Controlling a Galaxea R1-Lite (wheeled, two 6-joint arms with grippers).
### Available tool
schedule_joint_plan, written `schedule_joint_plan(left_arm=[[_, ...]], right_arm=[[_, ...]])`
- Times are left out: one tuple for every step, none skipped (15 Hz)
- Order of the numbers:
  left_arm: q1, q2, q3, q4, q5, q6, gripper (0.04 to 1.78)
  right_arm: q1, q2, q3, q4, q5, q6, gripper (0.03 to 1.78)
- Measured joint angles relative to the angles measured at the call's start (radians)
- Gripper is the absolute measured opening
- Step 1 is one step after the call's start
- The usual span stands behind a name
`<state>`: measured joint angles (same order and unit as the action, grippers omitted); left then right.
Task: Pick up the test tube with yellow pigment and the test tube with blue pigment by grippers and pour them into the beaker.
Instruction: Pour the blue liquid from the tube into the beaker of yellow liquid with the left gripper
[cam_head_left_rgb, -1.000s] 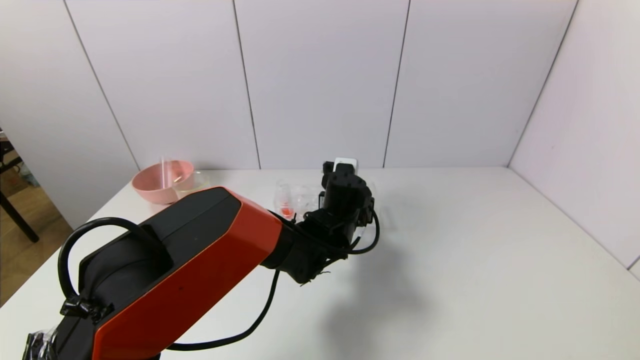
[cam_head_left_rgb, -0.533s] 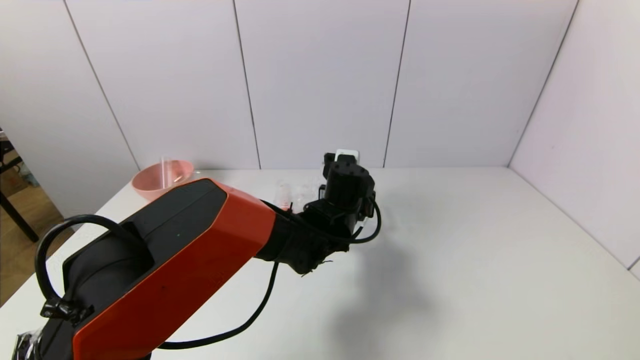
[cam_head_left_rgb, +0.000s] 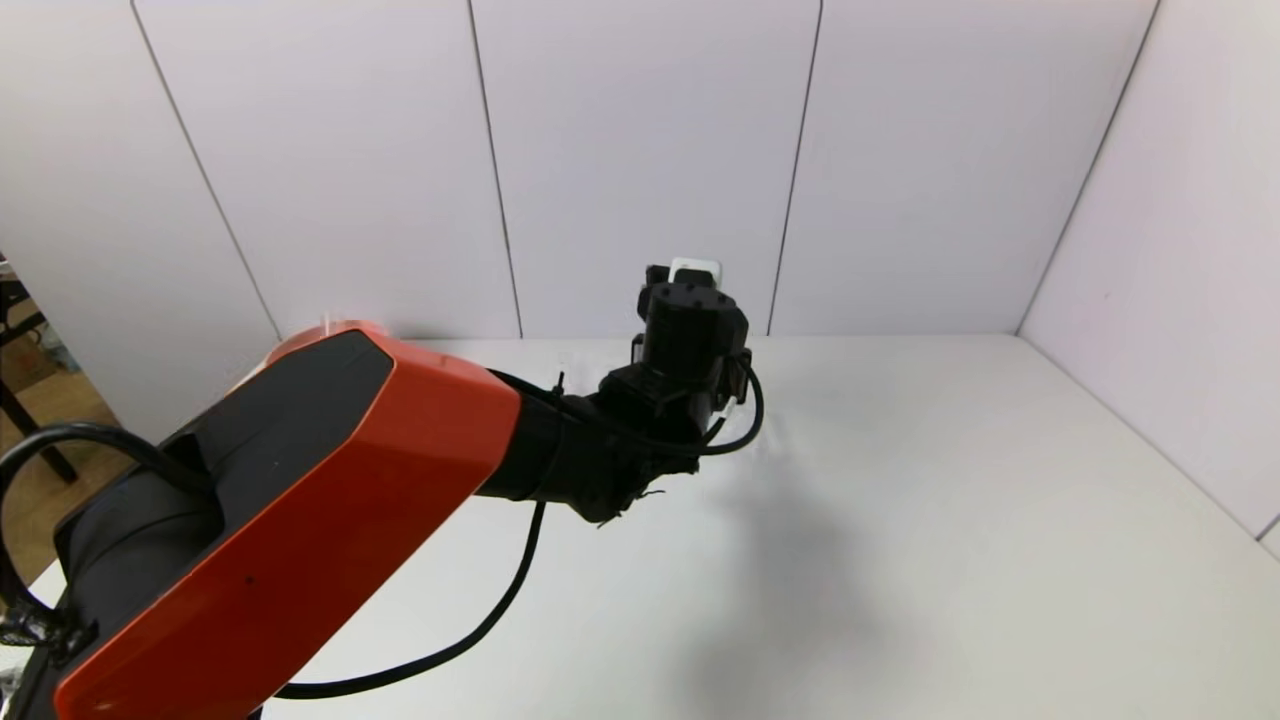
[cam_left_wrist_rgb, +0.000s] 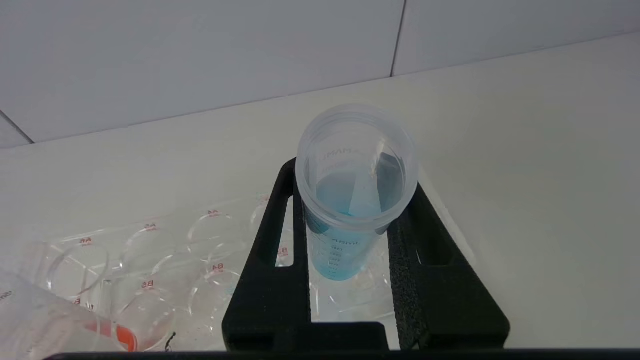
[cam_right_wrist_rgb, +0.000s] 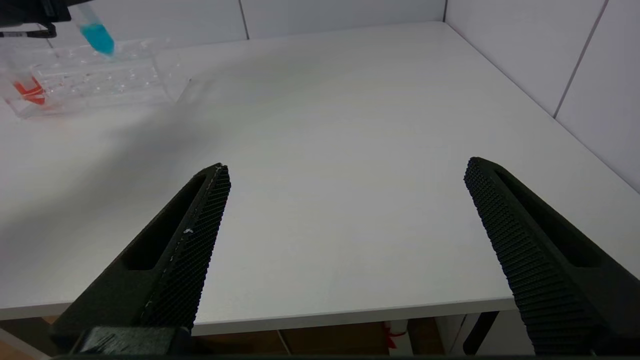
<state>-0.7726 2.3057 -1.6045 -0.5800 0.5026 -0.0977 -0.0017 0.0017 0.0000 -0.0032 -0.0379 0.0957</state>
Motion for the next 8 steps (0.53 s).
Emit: schedule_joint_plan(left_arm=[[-0.001, -0.005, -0.008, 0.016, 0.0, 0.001, 0.46], [-0.001, -0.01, -0.019, 0.027, 0.0, 0.001, 0.46], [-0.001, -0.014, -0.029, 0.039, 0.0, 0.001, 0.46], [-0.003, -0.019, -0.036, 0.048, -0.001, 0.001, 0.46], [-0.007, -0.024, -0.039, 0.053, -0.002, 0.001, 0.46], [-0.012, -0.031, -0.041, 0.055, -0.003, 0.001, 0.46], [-0.014, -0.038, -0.041, 0.06, -0.004, 0.001, 0.46], [-0.013, -0.047, -0.041, 0.072, -0.004, 0.0, 0.46]], right_arm=[[0.0, 0.0, 0.0, 0.0, 0.0, 0.0, 1.71], [0.0, 0.0, 0.0, 0.0, 0.0, 0.0, 1.71], [0.0, 0.0, 0.0, 0.0, 0.0, 0.0, 1.71], [0.0, 0.0, 0.0, 0.0, 0.0, 0.0, 1.71], [0.0, 0.0, 0.0, 0.0, 0.0, 0.0, 1.71], [0.0, 0.0, 0.0, 0.0, 0.0, 0.0, 1.71], [0.0, 0.0, 0.0, 0.0, 0.0, 0.0, 1.71], [0.0, 0.0, 0.0, 0.0, 0.0, 0.0, 1.71]])
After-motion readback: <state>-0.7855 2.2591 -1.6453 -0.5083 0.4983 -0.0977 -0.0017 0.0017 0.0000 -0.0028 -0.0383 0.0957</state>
